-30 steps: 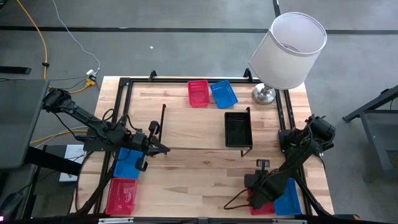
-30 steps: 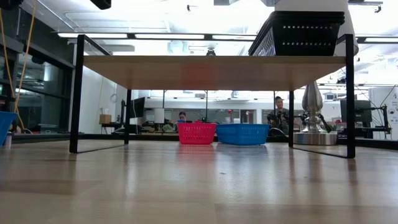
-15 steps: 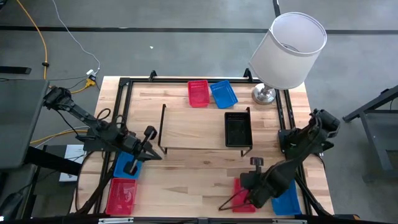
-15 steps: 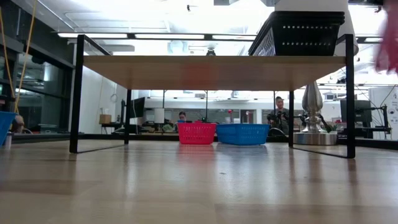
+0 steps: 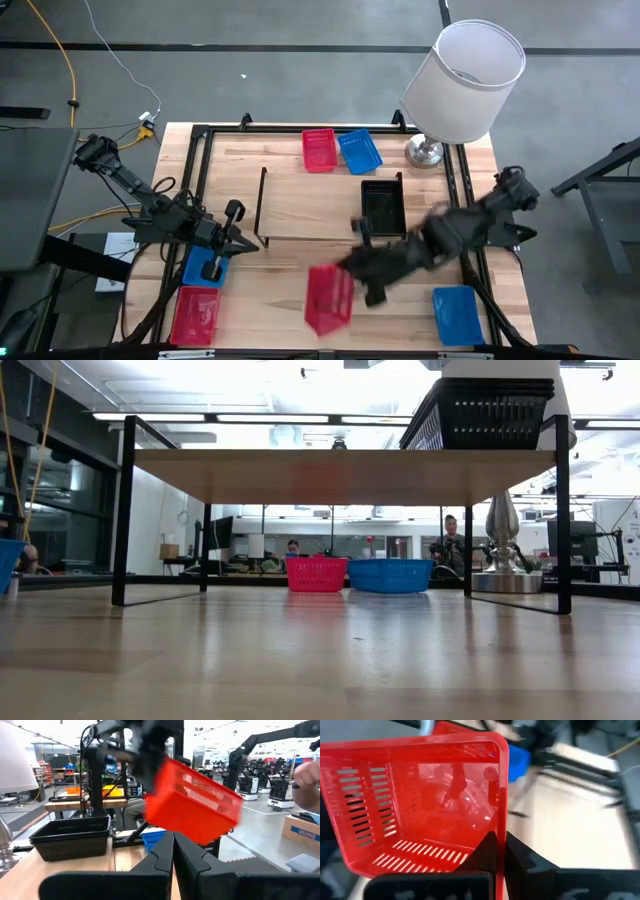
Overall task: Stack baskets on shelf by color
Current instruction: Put the bottom right red bin on the shelf
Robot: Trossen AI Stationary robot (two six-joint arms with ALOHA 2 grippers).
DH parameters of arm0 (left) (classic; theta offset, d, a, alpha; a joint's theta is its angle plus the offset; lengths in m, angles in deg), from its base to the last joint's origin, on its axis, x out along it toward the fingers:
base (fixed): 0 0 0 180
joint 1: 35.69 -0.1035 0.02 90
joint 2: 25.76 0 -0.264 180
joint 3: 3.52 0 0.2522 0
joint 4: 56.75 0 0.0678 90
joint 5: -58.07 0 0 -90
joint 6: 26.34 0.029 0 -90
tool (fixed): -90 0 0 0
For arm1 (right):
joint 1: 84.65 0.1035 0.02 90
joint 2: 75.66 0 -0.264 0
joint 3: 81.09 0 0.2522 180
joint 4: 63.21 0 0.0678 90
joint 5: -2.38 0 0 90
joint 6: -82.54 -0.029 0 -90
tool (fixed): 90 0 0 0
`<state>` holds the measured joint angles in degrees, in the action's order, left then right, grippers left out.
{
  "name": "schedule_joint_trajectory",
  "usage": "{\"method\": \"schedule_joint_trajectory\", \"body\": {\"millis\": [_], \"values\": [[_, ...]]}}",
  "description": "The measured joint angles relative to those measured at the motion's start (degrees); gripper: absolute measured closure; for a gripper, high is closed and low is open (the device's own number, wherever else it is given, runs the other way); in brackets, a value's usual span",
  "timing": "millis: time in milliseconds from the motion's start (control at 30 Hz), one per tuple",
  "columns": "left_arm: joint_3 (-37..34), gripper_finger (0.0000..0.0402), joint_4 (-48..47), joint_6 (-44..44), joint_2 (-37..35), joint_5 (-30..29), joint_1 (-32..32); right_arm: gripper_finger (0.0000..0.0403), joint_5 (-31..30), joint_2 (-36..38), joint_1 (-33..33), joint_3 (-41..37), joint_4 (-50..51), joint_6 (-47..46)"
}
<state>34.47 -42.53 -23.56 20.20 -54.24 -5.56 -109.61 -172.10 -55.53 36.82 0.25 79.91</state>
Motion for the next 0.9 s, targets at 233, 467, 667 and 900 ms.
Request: {"method": "schedule_joint_trajectory", "body": {"millis": [233, 467, 667, 900], "values": [[0.0, 0.0401, -0.3, 0.0, 0.0, 0.0, 0.0, 0.0402, 8.1, 0.0, -14.3, 4.1, 8.0, 5.1], [0.0, 0.0401, -0.4, -0.1, 0.6, -1.3, 0.0, 0.0403, 18.7, -0.5, -24.9, 3.7, 13.0, 5.3], [0.0, 0.0401, -0.3, -0.7, 1.6, -1.6, 0.0, 0.0403, 23.6, -1.8, -28.3, 3.7, 16.9, 5.8], [0.0, 0.0401, -0.1, -1.2, 2.2, -1.5, 0.0, 0.0403, 23.8, -5.5, -30.4, 3.7, 18.7, 8.4]]}}
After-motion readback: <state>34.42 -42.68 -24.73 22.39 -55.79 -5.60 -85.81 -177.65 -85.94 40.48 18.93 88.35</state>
